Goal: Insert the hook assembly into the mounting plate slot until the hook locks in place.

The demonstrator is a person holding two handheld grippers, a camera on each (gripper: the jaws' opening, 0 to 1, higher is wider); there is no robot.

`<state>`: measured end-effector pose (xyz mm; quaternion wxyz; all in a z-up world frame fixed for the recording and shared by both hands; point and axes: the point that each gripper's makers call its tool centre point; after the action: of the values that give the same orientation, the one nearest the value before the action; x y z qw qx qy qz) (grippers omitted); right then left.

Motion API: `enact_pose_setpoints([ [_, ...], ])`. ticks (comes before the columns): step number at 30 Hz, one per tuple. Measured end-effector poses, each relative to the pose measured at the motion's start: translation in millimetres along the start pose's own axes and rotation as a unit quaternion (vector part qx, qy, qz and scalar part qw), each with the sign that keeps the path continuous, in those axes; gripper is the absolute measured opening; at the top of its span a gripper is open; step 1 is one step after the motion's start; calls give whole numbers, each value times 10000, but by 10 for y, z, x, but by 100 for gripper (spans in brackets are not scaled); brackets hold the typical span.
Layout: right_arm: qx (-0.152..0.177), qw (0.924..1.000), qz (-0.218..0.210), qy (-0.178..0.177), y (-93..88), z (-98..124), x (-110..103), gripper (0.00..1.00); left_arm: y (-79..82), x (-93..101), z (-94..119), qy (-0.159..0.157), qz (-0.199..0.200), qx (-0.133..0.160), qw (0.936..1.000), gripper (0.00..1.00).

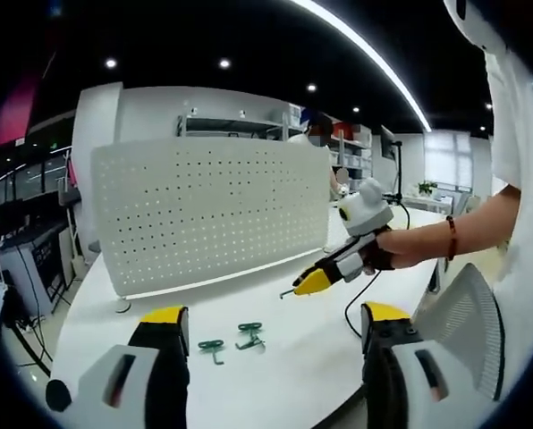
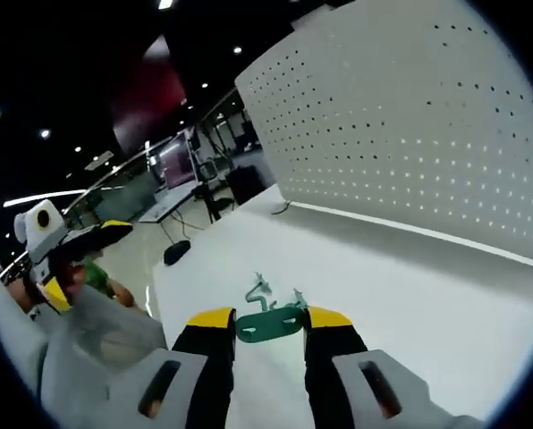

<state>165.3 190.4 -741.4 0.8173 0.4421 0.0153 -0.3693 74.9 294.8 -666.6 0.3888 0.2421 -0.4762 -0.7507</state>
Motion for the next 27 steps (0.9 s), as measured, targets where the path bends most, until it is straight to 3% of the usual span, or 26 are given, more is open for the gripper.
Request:
enact_pose_setpoints([
  [4,10,10000,-68,40,17,64,-75,29,6,12,-8,-45,42,123,9999,80],
  [12,49,9982,-386,458,84,170,-280,29,25,73,-46,-144,-64,196,9997,77],
  [18,-90,9968,-459,641,64,188,-355,29,29,128,-63,-281,-236,175,9992,68],
  [27,-256,9956,-362,831,46,182,-487,29,20,126,-48,-269,-303,146,9991,67],
])
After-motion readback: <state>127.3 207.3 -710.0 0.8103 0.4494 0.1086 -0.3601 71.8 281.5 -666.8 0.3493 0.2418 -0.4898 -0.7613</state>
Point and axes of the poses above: the point that each gripper's makers call its tool centre point, and the gripper's own axes: z roughly backward along the fingers, x roughly to its right, y roughly out of its top, and after that the axes turned 13 degrees about -x, right-handed
